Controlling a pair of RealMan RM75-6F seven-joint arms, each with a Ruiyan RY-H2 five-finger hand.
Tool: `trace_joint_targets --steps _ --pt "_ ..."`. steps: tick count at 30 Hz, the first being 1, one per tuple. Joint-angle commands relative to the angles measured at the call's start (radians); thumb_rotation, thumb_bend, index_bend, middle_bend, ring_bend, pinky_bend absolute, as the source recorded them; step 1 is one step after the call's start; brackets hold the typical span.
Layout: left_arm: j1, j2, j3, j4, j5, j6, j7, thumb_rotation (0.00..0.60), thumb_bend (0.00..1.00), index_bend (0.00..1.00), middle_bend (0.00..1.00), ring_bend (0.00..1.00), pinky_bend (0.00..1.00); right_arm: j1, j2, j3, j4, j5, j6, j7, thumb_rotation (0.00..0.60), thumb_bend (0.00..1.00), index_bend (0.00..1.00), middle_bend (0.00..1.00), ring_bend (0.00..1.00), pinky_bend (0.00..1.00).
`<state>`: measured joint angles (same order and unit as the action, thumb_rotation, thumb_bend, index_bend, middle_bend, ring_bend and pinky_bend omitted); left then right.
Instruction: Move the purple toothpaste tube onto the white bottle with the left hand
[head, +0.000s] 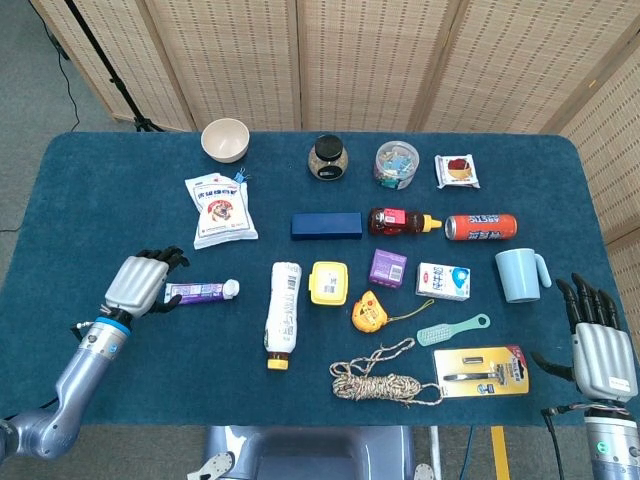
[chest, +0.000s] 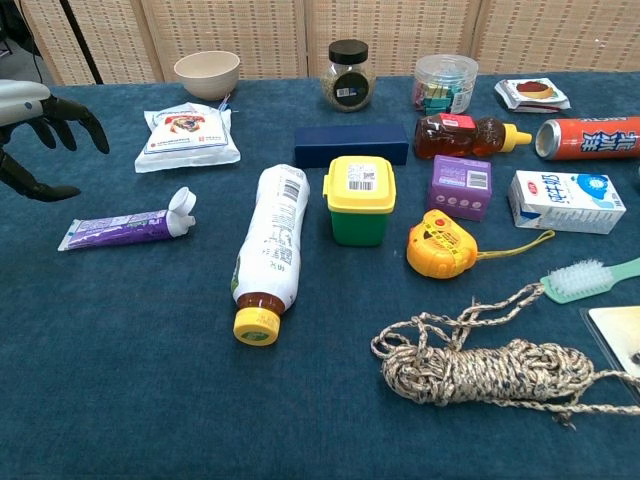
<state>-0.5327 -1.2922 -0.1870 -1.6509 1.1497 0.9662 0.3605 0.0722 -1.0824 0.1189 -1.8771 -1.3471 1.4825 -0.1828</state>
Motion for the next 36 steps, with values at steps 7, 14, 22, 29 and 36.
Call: trace_joint_targets --steps 7,14,22,29,36 --pt "-0.063 -0.071 0.005 0.057 -0.074 -0.051 0.029 0.577 0.28 0.32 0.23 0.29 0.28 -0.006 0.002 -0.003 0.0 -0.002 0.007 0.003 0.6 0.0 0.03 0.0 0.0 0.0" --pt "-0.095 -0.118 0.021 0.096 -0.126 -0.075 0.06 0.577 0.28 0.32 0.23 0.29 0.28 -0.011 0.005 -0.005 -0.002 -0.004 0.014 0.004 0.6 0.0 0.03 0.0 0.0 0.0" --pt "-0.114 -0.181 0.024 0.14 -0.169 -0.054 0.076 0.58 0.28 0.34 0.24 0.3 0.28 -0.023 0.014 -0.009 -0.009 -0.011 0.03 0.006 0.6 0.0 0.03 0.0 0.0 0.0" --pt "-0.125 -0.216 0.022 0.154 -0.189 -0.03 0.083 0.579 0.28 0.36 0.25 0.33 0.34 -0.036 0.021 -0.013 -0.015 -0.018 0.046 0.011 0.6 0.0 0.03 0.0 0.0 0.0" --pt "-0.132 -0.241 0.023 0.163 -0.213 -0.014 0.092 0.581 0.28 0.37 0.26 0.33 0.38 -0.045 0.027 -0.017 -0.018 -0.025 0.056 0.015 0.6 0.0 0.03 0.0 0.0 0.0"
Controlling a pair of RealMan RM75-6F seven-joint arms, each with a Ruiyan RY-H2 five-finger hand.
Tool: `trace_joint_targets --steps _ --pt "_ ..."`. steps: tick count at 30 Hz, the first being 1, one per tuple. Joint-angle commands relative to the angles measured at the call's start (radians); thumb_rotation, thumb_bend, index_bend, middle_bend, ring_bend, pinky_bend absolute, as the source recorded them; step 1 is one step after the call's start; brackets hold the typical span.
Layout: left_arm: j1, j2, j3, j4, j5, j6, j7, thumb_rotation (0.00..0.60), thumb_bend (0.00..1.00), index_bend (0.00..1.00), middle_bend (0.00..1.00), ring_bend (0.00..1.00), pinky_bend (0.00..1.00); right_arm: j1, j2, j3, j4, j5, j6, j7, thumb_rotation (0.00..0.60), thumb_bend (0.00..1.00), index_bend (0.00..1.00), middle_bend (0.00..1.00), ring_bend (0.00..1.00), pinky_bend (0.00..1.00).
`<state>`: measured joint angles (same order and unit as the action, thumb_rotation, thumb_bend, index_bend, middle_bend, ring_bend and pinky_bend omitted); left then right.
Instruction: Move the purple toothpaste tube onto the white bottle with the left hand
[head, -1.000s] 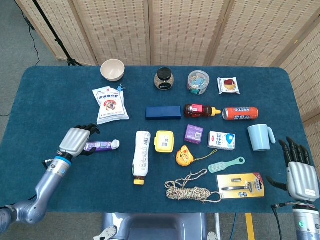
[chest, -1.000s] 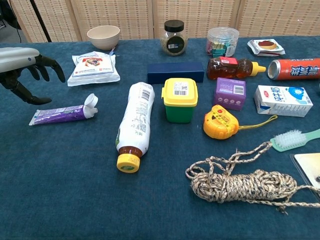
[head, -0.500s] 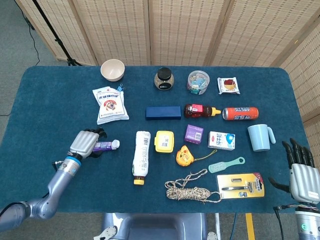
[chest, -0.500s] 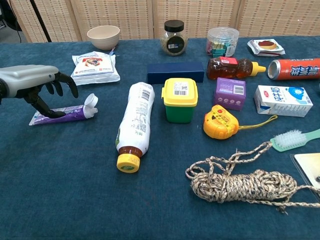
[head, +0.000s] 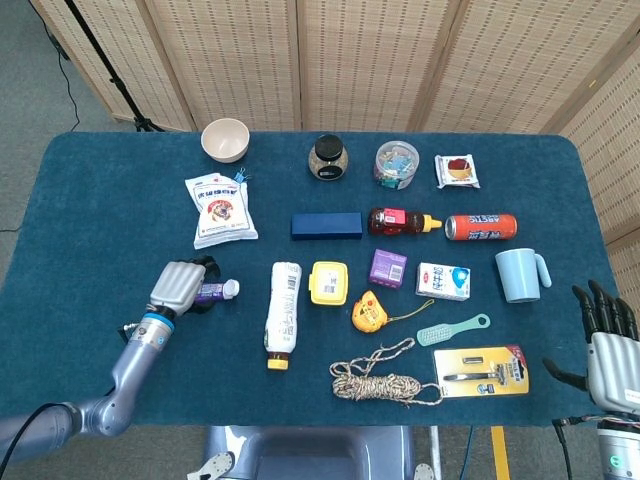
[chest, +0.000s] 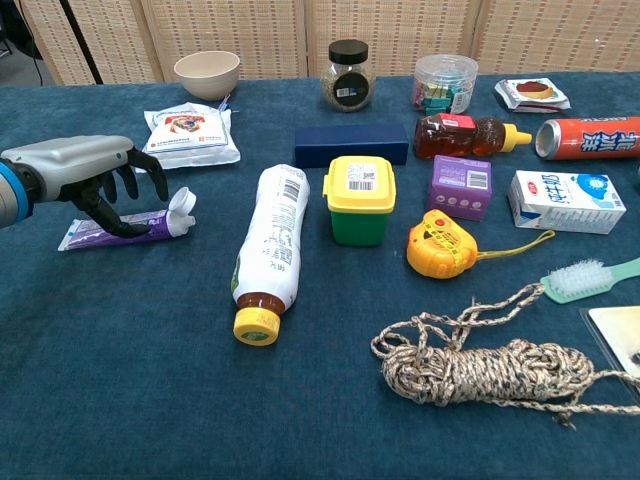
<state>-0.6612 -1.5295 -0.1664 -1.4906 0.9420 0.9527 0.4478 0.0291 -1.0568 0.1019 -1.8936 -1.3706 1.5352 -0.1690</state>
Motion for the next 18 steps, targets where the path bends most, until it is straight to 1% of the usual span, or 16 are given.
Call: trace_joint_targets --steps 1,9,18 --pt "-0.004 -0.005 0.003 0.003 -0.007 -0.001 0.006 0.582 0.28 0.37 0.26 0.33 0.38 -0.003 0.003 -0.001 -0.002 -0.003 0.005 0.002 0.6 0.0 0.03 0.0 0.0 0.0" --pt "-0.011 -0.02 0.014 0.018 -0.027 -0.002 0.015 0.583 0.28 0.37 0.26 0.33 0.38 -0.018 0.01 -0.006 -0.009 -0.011 0.023 0.005 0.6 0.0 0.03 0.0 0.0 0.0" --pt "-0.019 -0.034 0.013 0.032 -0.05 0.001 0.016 0.6 0.28 0.38 0.27 0.34 0.38 -0.028 0.013 -0.006 -0.011 -0.014 0.033 0.007 0.6 0.0 0.03 0.0 0.0 0.0"
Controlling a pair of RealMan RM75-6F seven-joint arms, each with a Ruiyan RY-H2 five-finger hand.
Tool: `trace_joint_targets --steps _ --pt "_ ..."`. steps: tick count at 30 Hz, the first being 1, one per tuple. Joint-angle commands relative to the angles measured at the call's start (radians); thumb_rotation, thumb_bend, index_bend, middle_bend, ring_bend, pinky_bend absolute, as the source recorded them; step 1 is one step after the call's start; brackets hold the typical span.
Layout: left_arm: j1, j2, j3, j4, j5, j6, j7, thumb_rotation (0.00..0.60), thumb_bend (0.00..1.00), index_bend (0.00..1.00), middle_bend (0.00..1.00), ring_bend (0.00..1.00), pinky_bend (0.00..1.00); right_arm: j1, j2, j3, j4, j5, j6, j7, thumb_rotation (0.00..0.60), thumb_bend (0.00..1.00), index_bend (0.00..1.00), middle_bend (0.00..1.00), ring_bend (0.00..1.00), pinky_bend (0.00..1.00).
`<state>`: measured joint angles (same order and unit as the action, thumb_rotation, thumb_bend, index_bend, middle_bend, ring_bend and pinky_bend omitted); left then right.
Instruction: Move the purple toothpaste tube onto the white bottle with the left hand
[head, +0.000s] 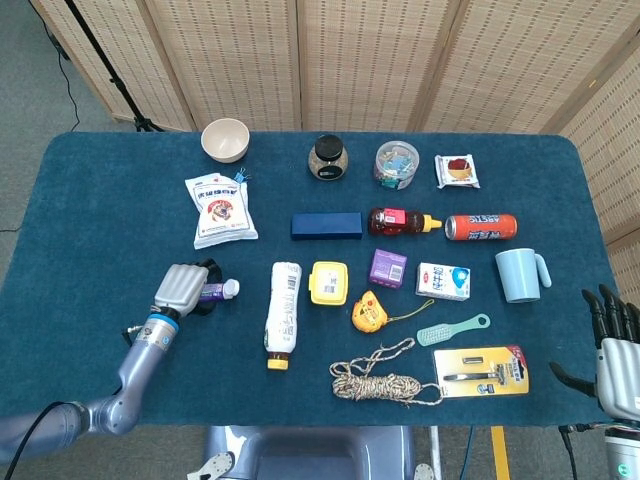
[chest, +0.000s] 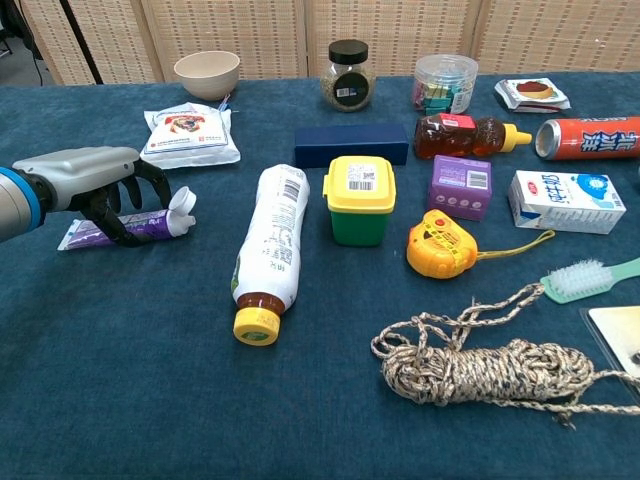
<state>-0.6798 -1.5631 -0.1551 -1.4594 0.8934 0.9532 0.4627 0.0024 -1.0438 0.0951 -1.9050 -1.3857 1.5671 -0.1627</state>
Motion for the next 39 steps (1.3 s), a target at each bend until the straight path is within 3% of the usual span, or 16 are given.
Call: trace_joint_targets --steps 1,10,13,19,29,39 --pt "-0.001 -0.001 0.002 0.001 -0.003 0.0 0.001 0.6 0.28 0.38 0.28 0.34 0.38 -0.001 0.0 0.001 0.0 0.001 0.001 0.0 0.6 0.0 0.03 0.0 0.0 0.0" --pt "0.003 0.007 0.02 -0.001 0.002 0.0 -0.004 0.6 0.33 0.44 0.34 0.42 0.41 0.0 -0.001 0.003 -0.004 0.003 -0.002 -0.008 0.6 0.0 0.03 0.0 0.0 0.0" --pt "0.002 0.008 0.027 -0.003 0.004 -0.004 -0.001 0.6 0.39 0.47 0.39 0.47 0.47 0.0 -0.002 0.005 -0.006 0.0 -0.001 -0.009 0.6 0.0 0.03 0.0 0.0 0.0" --pt "0.007 0.011 0.029 -0.012 0.022 0.0 -0.027 0.6 0.58 0.51 0.42 0.51 0.52 -0.002 0.0 0.005 -0.013 -0.002 0.001 -0.009 0.6 0.0 0.03 0.0 0.0 0.0" --pt "0.002 0.052 0.016 -0.044 0.063 0.003 -0.06 0.6 0.98 0.55 0.47 0.56 0.57 -0.007 0.004 0.003 -0.016 -0.016 0.007 0.001 0.6 0.0 0.03 0.0 0.0 0.0" --pt "-0.009 0.189 0.014 -0.11 0.192 -0.026 -0.139 0.6 1.0 0.6 0.52 0.6 0.59 0.011 0.008 0.004 -0.014 -0.038 -0.02 0.022 0.6 0.0 0.02 0.0 0.0 0.0"
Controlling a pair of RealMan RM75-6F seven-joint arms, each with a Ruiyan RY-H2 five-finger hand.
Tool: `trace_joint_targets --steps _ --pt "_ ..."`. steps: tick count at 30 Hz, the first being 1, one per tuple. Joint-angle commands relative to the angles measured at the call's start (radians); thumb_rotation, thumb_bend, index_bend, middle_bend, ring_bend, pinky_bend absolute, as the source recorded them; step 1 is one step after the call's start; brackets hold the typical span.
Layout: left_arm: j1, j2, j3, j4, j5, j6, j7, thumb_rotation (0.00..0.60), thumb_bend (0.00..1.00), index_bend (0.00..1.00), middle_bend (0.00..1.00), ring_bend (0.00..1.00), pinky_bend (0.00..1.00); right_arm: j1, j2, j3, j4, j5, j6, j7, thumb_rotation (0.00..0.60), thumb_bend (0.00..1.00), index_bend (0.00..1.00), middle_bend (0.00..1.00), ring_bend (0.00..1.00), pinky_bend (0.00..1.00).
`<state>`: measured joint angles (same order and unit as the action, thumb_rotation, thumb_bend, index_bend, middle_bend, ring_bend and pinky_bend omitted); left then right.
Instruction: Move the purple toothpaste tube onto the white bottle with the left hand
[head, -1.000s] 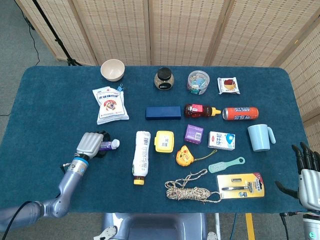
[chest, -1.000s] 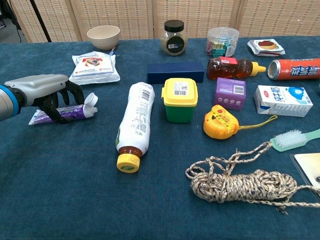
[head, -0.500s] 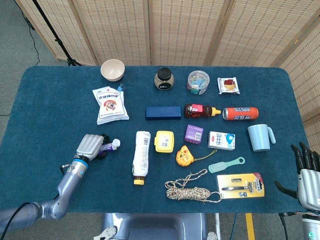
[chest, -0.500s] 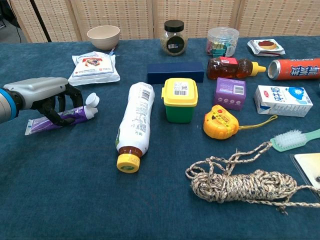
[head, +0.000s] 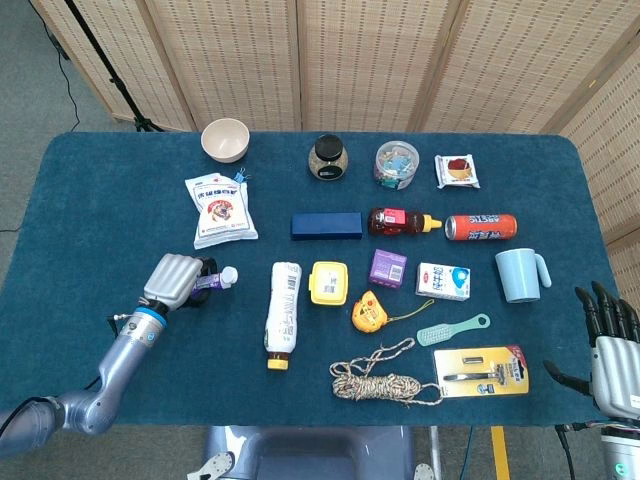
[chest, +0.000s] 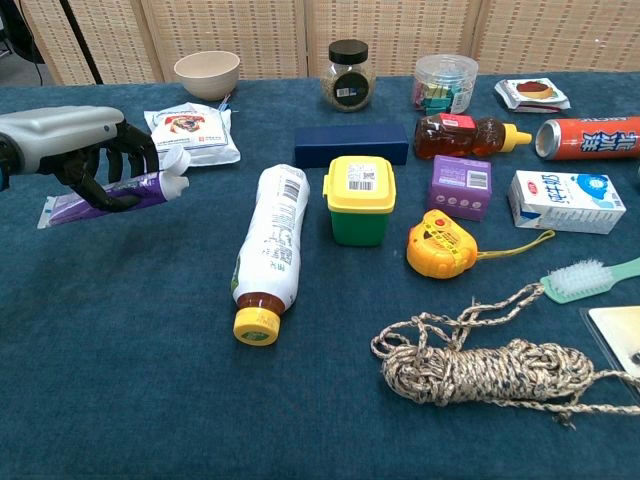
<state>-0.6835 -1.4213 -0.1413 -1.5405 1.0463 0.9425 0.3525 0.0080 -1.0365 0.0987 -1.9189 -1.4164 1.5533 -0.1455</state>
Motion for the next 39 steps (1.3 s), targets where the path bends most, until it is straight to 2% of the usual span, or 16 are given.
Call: trace_joint_targets --steps 1,9,14,21,26,39 --pt "-0.005 0.068 -0.003 -0.042 0.054 -0.017 -0.043 0.6 1.0 0.61 0.53 0.6 0.59 0.009 0.002 0.0 -0.001 -0.013 -0.01 0.008 0.6 0.0 0.02 0.0 0.0 0.0" --pt "-0.016 0.21 -0.002 -0.122 0.173 -0.052 -0.13 0.6 1.0 0.62 0.53 0.6 0.59 0.047 0.008 0.0 -0.013 -0.064 -0.057 0.043 0.6 0.0 0.03 0.0 0.0 0.0" --pt "-0.048 0.313 0.007 -0.178 0.241 -0.124 -0.171 0.6 1.0 0.62 0.53 0.59 0.59 0.091 0.012 0.007 -0.013 -0.107 -0.103 0.097 0.6 0.0 0.03 0.0 0.0 0.0" --pt "-0.086 0.393 0.007 -0.244 0.303 -0.172 -0.172 0.6 1.0 0.62 0.53 0.59 0.59 0.156 0.008 0.021 -0.005 -0.148 -0.171 0.205 0.6 0.0 0.04 0.0 0.0 0.01" --pt "-0.118 0.431 -0.001 -0.284 0.318 -0.205 -0.172 0.6 1.0 0.62 0.53 0.59 0.59 0.209 -0.003 0.026 0.024 -0.18 -0.224 0.299 0.6 0.0 0.06 0.0 0.0 0.02" --pt "-0.203 0.454 -0.037 -0.333 0.289 -0.273 -0.167 0.6 1.0 0.64 0.54 0.6 0.59 0.315 -0.042 0.02 0.084 -0.267 -0.295 0.433 0.6 0.0 0.14 0.0 0.0 0.01"
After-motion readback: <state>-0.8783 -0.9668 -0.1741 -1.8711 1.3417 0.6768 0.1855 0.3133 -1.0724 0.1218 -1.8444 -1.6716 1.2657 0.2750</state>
